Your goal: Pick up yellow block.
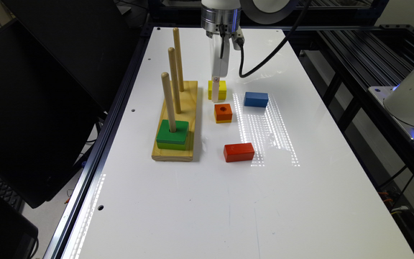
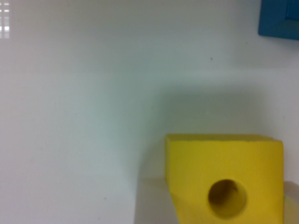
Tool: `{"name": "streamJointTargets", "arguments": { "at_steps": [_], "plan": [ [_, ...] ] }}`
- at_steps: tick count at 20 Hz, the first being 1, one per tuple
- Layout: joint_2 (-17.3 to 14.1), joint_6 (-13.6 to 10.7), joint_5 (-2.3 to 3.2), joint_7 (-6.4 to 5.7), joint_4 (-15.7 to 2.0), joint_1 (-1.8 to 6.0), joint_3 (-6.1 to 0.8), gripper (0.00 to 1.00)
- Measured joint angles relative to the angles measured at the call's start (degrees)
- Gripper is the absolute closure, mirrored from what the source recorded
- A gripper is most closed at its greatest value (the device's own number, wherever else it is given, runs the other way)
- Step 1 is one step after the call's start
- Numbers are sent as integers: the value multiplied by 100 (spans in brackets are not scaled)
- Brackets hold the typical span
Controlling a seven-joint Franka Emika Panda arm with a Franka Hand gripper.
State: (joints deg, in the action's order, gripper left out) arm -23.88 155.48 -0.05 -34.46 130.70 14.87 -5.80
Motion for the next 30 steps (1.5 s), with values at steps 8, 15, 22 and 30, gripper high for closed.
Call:
{"name": "streamJointTargets", "arguments": {
  "at_steps": [8,15,22,30],
  "plan": [
    [0,0,0,0,0,0,0,0],
    [0,0,0,0,0,0,0,100],
    [1,0,0,0,0,3,-2,100],
    [166,-99,-2,0,6,6,-10,100]
  ]
}}
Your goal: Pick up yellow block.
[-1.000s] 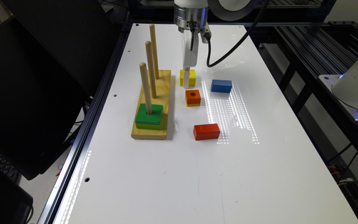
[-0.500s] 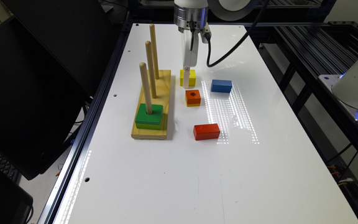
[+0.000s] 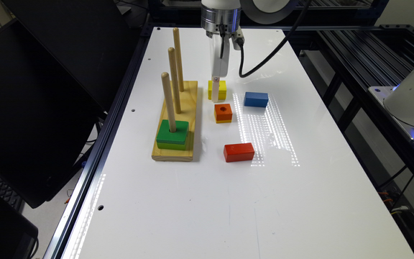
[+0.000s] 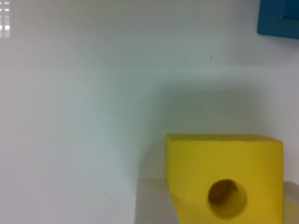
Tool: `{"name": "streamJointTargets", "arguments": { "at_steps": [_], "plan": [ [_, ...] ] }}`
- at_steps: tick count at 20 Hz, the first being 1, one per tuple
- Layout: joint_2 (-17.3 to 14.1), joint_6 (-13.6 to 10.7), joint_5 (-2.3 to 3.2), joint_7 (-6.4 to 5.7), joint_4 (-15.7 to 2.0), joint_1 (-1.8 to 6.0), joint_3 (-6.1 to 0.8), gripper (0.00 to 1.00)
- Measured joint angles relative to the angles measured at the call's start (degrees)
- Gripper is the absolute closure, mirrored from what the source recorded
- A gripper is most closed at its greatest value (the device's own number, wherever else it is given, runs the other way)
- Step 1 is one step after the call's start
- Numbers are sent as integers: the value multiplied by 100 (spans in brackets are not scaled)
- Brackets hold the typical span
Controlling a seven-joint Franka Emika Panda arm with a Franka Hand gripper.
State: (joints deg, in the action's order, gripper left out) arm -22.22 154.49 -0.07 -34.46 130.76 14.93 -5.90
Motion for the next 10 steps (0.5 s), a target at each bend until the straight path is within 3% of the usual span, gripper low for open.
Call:
{"name": "streamJointTargets", "arguments": {
  "at_steps": [5,10],
  "plan": [
    [449,-414,-19,0,42,2,-14,100],
    [648,-562,-31,-1,59,4,-27,100]
  ]
}}
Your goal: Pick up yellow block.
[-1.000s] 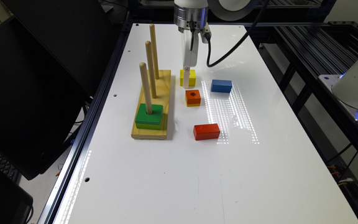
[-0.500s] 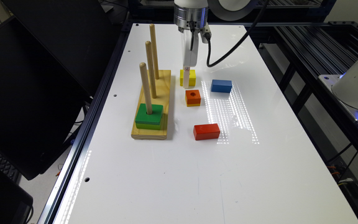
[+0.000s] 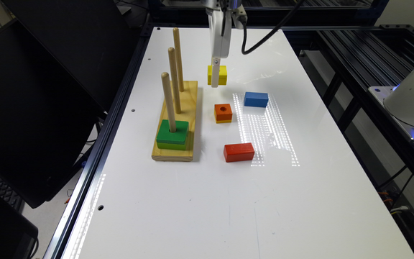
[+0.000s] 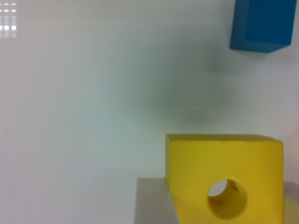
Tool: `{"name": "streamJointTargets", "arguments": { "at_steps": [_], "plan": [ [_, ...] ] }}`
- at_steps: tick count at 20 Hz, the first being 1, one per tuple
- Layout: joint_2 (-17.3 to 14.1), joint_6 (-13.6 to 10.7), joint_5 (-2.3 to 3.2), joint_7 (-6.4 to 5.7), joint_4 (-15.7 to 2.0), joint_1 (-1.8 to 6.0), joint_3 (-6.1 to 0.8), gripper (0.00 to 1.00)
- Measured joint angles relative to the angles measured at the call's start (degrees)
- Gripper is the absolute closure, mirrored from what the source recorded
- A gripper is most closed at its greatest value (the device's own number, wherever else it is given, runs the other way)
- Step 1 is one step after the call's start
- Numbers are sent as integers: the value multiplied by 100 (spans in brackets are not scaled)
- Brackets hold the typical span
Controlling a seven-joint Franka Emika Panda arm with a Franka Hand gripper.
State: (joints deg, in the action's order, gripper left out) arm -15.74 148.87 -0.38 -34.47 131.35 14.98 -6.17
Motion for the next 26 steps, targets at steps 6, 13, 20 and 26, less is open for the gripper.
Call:
{"name": "streamJointTargets", "arguments": {
  "at_steps": [6,13,20,26],
  "plan": [
    [438,-404,-32,0,55,0,-8,100],
    [418,-402,-32,0,50,0,-8,100],
    [747,-674,-44,0,47,0,-11,100],
    [779,-695,-45,0,52,0,-11,100]
  ]
}}
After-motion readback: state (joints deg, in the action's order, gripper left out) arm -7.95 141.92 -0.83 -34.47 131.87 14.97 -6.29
